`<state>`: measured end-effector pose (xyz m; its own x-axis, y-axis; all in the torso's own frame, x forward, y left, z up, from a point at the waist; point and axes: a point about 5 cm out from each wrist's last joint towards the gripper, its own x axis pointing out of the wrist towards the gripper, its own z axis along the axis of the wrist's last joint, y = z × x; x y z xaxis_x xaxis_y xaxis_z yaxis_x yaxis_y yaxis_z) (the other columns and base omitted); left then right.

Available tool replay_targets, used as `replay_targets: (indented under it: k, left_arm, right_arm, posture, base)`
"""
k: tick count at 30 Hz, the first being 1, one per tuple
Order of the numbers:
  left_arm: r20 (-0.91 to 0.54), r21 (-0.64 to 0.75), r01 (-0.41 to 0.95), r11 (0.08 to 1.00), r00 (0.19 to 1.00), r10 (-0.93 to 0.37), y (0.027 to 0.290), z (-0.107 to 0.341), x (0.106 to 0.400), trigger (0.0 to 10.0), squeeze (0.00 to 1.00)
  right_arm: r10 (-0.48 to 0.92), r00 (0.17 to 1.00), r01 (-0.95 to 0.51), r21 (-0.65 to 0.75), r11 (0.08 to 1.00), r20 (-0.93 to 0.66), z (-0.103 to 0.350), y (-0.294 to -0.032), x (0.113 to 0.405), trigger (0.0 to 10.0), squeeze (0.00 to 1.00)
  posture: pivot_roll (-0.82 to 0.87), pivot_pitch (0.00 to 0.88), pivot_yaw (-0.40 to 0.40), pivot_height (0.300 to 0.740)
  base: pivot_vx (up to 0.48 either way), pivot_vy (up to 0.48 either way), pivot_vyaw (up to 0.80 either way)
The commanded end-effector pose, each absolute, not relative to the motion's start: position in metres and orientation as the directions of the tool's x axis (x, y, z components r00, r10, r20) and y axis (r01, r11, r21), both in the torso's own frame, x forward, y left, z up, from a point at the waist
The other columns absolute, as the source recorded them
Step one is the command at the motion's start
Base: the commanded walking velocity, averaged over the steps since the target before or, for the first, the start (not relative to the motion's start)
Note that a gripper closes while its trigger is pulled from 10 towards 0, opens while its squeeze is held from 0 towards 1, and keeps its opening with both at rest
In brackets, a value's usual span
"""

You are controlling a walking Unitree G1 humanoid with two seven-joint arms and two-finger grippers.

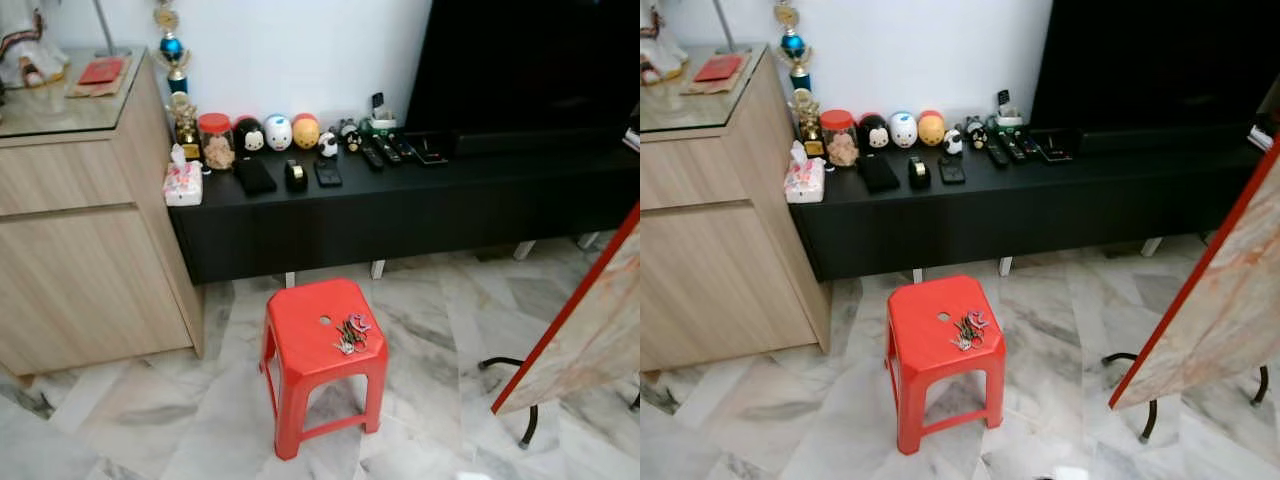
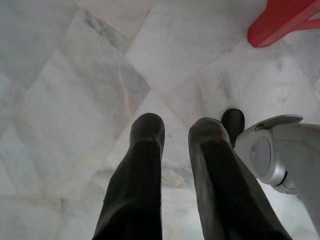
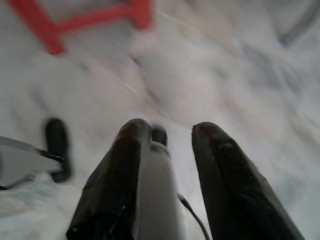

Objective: Hang keys on a hook

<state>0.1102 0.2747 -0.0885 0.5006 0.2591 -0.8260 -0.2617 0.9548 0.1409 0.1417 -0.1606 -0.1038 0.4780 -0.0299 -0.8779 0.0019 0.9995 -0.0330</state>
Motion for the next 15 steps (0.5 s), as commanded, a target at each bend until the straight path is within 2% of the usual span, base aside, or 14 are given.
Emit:
replay_targets:
  k: [1, 4, 10, 15]
  left_arm:
    - [-0.832, 0.132, -0.258, 0.957, 0.495, 0.249, 0.271, -0.09, 0.111, 10.0, 0.0]
    - [-0.831, 0.132, -0.259, 0.957, 0.497, 0.249, 0.271, -0.09, 0.112, 10.0, 0.0]
    - [-0.832, 0.131, -0.255, 0.958, 0.498, 0.246, 0.271, -0.09, 0.112, 10.0, 0.0]
    - [-0.831, 0.137, -0.247, 0.959, 0.499, 0.247, 0.271, -0.09, 0.111, 10.0, 0.0]
  right_arm:
    - [-0.036, 0.494, -0.032, -0.059, 0.998, -0.869, -0.102, -0.167, 0.146, 10.0, 0.0]
    - [-0.029, 0.518, -0.058, -0.069, 0.996, -0.855, -0.097, -0.17, 0.158, 10.0, 0.0]
    - [-0.031, 0.542, -0.056, -0.073, 0.996, -0.84, -0.091, -0.187, 0.168, 10.0, 0.0]
    - [-0.017, 0.531, -0.008, -0.025, 1.0, -0.847, -0.092, -0.195, 0.162, 10.0, 0.0]
  posture:
    - [0.05, 0.0, -0.039, 0.74]
    - [0.05, 0.0, -0.038, 0.74]
    - [0.05, 0.0, -0.034, 0.74]
    - [0.05, 0.0, -0.036, 0.74]
  base:
    - [0.0, 0.307, 0.0]
    - [0.0, 0.309, 0.36]
    - [0.0, 0.306, 0.71]
    - [0.0, 0.0, 0.0]
